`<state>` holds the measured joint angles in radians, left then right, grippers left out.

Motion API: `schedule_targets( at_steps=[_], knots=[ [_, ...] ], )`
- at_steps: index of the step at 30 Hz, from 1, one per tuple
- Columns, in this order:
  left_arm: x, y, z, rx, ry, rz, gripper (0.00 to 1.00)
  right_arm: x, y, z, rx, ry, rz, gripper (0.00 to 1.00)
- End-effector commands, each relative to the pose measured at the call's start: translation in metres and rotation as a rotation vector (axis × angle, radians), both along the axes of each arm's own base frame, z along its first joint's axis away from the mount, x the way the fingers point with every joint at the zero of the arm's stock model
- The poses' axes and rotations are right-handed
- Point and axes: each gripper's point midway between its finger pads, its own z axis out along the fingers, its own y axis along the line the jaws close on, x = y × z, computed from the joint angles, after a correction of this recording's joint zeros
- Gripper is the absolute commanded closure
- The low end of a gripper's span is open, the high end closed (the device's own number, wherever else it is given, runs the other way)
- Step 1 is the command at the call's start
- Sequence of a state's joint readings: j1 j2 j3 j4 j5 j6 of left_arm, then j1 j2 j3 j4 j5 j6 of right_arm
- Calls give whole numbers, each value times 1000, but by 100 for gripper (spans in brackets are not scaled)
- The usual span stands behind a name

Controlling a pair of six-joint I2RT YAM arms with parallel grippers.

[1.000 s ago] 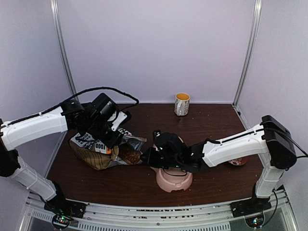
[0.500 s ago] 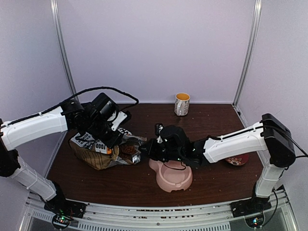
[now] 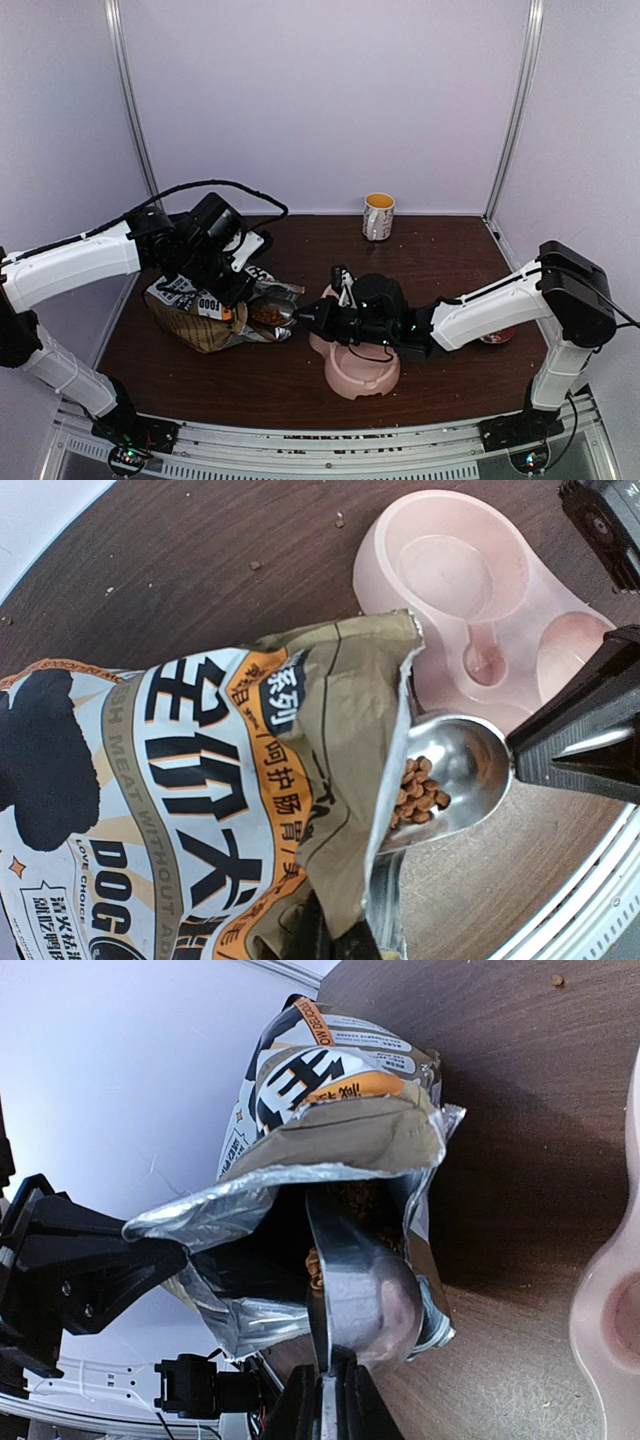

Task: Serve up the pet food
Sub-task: Collect the pet food from the pet food bag, then place the pet food in the pet food bowl.

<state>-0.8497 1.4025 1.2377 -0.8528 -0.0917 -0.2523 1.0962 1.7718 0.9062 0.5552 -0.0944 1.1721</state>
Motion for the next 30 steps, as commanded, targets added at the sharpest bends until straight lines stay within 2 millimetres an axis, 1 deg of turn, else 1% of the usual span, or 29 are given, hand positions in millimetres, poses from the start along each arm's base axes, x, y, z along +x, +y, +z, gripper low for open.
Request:
schedule_targets(
  at_steps=[1, 9, 18, 26, 30],
  knots=[
    [13, -14, 34, -121, -89, 2, 100, -5, -3, 38, 163, -46, 22, 100],
    [11, -18, 39, -148, -90, -12, 100, -12, -14, 48, 257, -71, 28, 100],
    [12, -17, 40, -147, -101, -9, 100, -22, -23, 47, 311, -67, 52, 100],
    [14, -12, 44, -144, -125, 4, 100, -33, -39, 45, 330, -69, 62, 100],
    [16, -9, 47, -151, -136, 12, 100, -41, -43, 50, 343, -76, 90, 100]
  ],
)
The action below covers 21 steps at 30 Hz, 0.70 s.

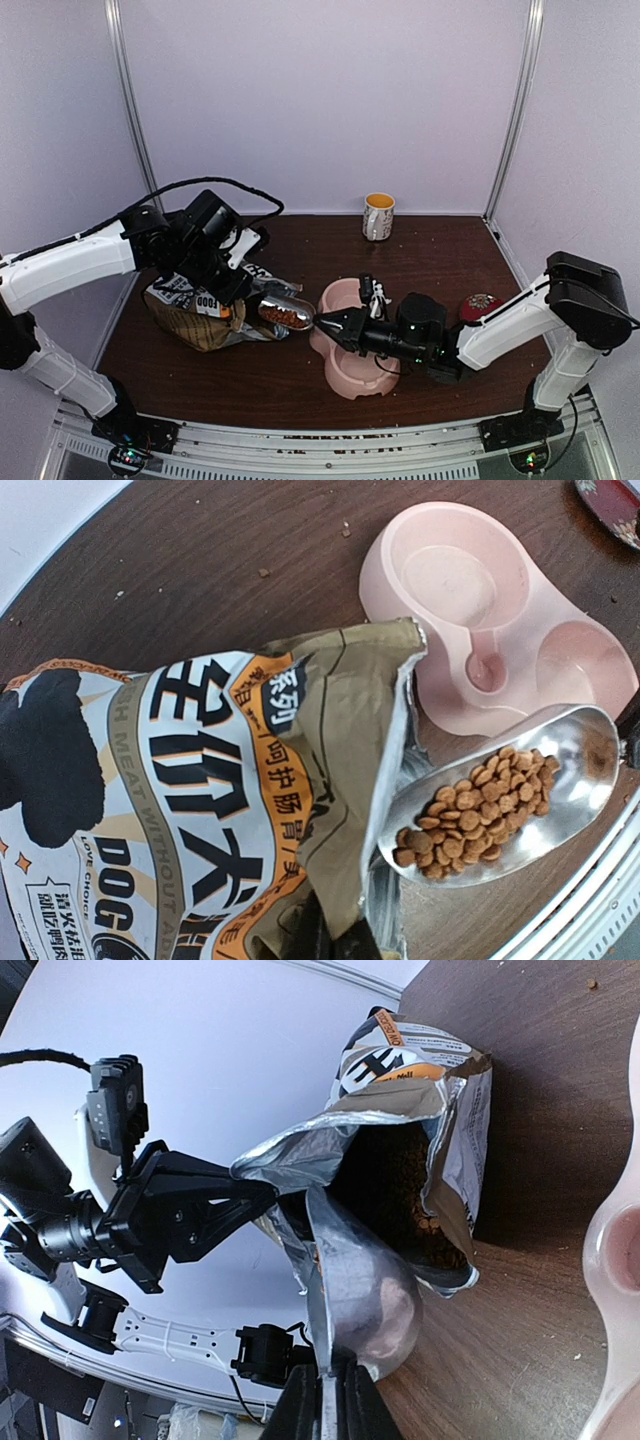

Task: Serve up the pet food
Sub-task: Place the pet food in the pet food bowl.

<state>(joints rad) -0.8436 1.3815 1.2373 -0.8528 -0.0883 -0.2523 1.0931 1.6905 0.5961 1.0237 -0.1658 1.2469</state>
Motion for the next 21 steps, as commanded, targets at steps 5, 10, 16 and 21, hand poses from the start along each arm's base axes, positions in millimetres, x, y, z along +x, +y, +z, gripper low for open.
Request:
schedule_targets(
  at_steps=[5, 10, 16, 21],
  knots=[
    [17, -9, 43, -139, -135, 15, 100, -21, -14, 39, 113, -55, 62, 100],
    [17, -7, 44, -136, -142, 22, 100, -28, -29, 48, 91, -76, 55, 100],
    [16, -4, 46, -134, -150, 27, 100, -29, -53, 57, 20, -110, 2, 100],
    [16, -4, 45, -134, -149, 27, 100, -28, -73, 64, -17, -129, -51, 100]
  ],
)
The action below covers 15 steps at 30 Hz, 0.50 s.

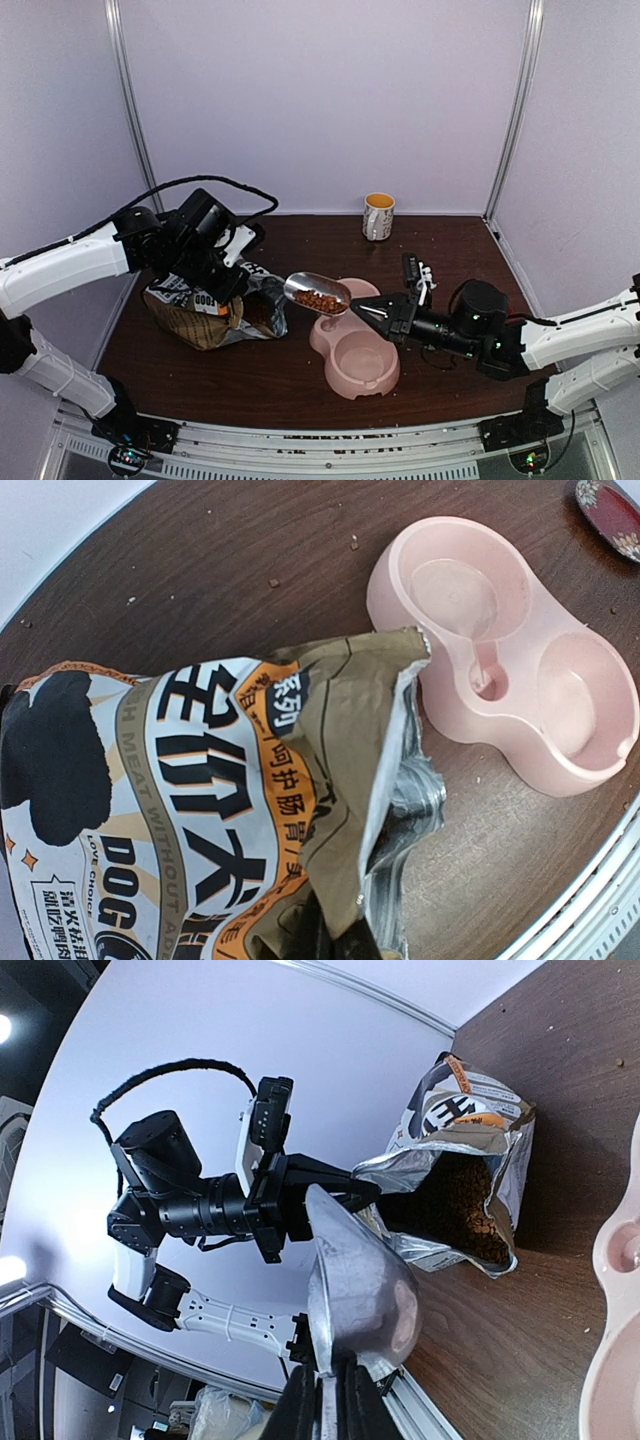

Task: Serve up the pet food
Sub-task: Place the pet food in the pet food bowl.

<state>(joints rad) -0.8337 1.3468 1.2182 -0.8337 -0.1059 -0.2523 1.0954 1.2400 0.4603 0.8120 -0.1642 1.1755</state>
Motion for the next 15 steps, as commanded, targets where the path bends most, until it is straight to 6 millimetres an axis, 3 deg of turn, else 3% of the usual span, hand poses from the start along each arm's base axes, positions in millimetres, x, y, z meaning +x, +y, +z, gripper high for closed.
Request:
schedule_targets(
  at_steps=[1, 15],
  knots=[
    [13, -10, 38, -117, -117, 6, 100, 3, -18, -9, -83, -18, -68, 100],
    [13, -10, 38, -119, -115, 5, 100, 20, -79, -9, -163, -40, -264, 100]
  ],
)
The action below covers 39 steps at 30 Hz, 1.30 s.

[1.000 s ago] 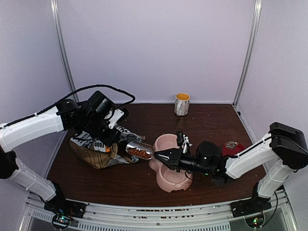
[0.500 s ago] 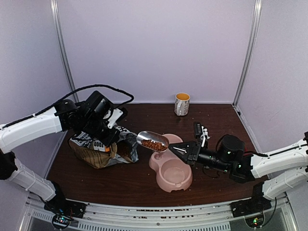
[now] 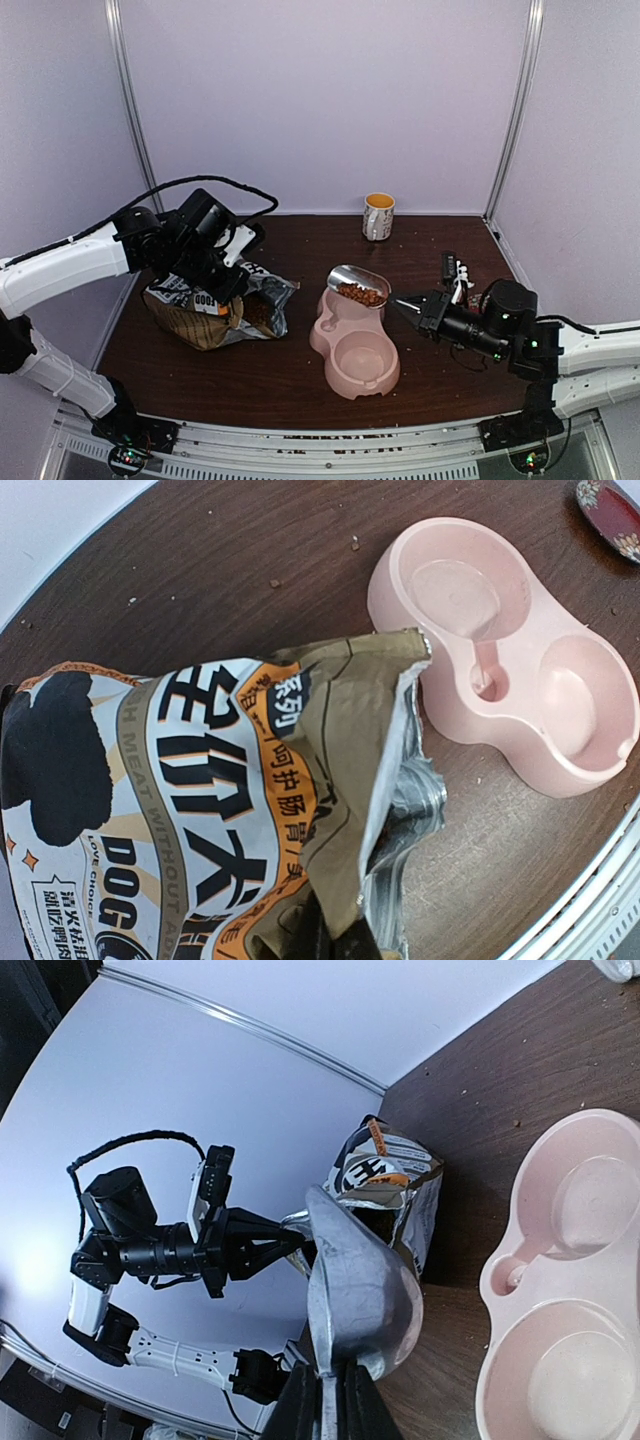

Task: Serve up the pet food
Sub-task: Place the pet food in the pet food bowl.

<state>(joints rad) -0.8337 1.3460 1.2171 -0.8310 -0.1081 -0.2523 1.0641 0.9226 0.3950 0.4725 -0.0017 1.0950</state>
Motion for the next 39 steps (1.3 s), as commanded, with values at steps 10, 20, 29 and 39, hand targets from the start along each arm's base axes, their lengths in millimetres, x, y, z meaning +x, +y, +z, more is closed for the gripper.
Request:
schedule_targets(
  at_steps=[10, 20, 29, 39],
  knots=[
    [11, -7, 40, -121, -122, 7, 100, 17, -40, -15, -113, -10, -154, 100],
    [10, -5, 42, -129, -142, -1, 100, 14, -47, -26, -197, 6, -144, 100],
    [14, -2, 37, -93, -130, 30, 100, 4, -49, -36, -250, 20, -92, 100],
    [16, -1, 36, -86, -135, 41, 100, -13, -29, -53, -330, 49, 62, 100]
  ],
)
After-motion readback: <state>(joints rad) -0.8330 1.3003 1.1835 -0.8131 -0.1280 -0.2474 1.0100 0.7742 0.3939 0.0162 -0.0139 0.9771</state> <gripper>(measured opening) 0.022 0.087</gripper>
